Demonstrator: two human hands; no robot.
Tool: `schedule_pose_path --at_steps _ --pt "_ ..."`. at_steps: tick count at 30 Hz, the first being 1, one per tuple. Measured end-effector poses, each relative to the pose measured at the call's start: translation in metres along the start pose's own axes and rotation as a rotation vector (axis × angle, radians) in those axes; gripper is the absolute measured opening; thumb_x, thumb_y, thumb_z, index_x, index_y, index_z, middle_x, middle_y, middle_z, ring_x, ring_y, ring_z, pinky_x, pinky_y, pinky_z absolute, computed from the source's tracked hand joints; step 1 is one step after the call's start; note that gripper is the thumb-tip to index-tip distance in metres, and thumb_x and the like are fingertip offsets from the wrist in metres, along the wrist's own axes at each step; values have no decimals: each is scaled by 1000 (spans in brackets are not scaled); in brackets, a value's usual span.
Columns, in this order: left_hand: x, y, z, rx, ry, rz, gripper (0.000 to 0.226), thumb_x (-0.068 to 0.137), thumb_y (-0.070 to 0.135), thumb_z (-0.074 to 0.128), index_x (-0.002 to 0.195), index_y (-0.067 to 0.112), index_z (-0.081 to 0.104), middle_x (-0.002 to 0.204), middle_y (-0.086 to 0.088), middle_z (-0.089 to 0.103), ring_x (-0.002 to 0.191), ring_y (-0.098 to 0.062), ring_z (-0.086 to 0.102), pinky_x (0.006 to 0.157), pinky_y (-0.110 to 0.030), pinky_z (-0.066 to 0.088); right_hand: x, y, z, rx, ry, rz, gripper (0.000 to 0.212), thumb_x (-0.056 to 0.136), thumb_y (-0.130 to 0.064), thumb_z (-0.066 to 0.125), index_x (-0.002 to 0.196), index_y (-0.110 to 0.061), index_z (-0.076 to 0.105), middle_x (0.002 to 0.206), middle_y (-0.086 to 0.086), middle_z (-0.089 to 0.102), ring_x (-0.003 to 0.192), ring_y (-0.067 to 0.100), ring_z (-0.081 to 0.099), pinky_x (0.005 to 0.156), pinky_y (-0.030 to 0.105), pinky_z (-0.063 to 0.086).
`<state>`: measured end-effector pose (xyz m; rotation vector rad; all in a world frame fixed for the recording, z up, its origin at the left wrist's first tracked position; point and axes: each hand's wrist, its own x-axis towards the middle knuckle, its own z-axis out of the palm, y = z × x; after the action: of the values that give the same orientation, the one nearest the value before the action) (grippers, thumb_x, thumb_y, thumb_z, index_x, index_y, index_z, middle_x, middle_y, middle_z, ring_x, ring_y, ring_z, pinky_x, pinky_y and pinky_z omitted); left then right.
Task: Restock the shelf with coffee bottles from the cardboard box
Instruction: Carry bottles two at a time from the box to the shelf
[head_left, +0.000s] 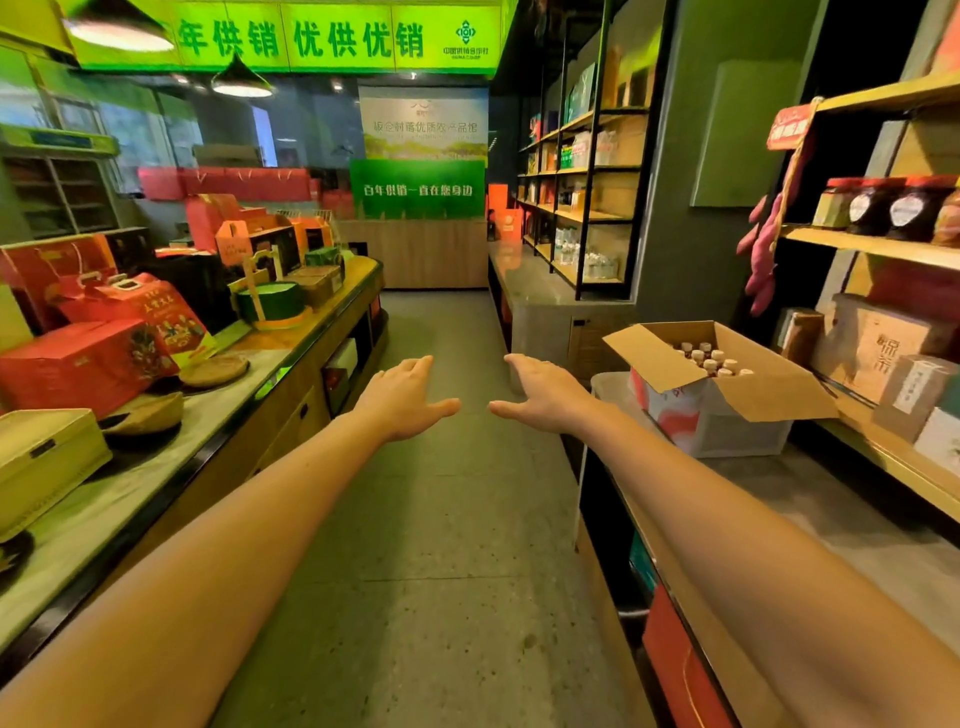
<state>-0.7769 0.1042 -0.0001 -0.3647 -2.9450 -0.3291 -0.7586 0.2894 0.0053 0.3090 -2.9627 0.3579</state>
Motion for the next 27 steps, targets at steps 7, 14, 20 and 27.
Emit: schedule_pose_path --at_steps 7,14,20,27 --pt "118 -35 22 11 5 30 82 89 57 48 150 14 14 156 -8 21 142 -25 25 114 -39 22 117 25 25 -27 12 18 81 88 -51 55 149 -13 18 154 6 27 140 25 29 114 39 27" --pt "261 -91 24 66 20 90 83 89 57 47 150 13 13 156 -8 21 142 -26 25 115 -40 21 263 35 40 2 30 48 80 89 -50 54 149 -13 18 155 6 26 141 25 28 114 40 27" --pt "360 -126 45 64 -23 89 83 89 57 48 150 13 13 156 -8 21 142 -26 26 115 -40 20 366 52 59 9 21 60 80 88 -50 55 149 -12 19 154 7 28 139 26 31 112 42 30" --pt "476 -146 66 69 -42 119 83 89 57 47 150 11 14 155 -11 24 141 -27 27 114 -41 21 477 98 75 12 5 66 82 88 -51 54 149 -12 18 154 7 27 140 27 31 112 42 29"
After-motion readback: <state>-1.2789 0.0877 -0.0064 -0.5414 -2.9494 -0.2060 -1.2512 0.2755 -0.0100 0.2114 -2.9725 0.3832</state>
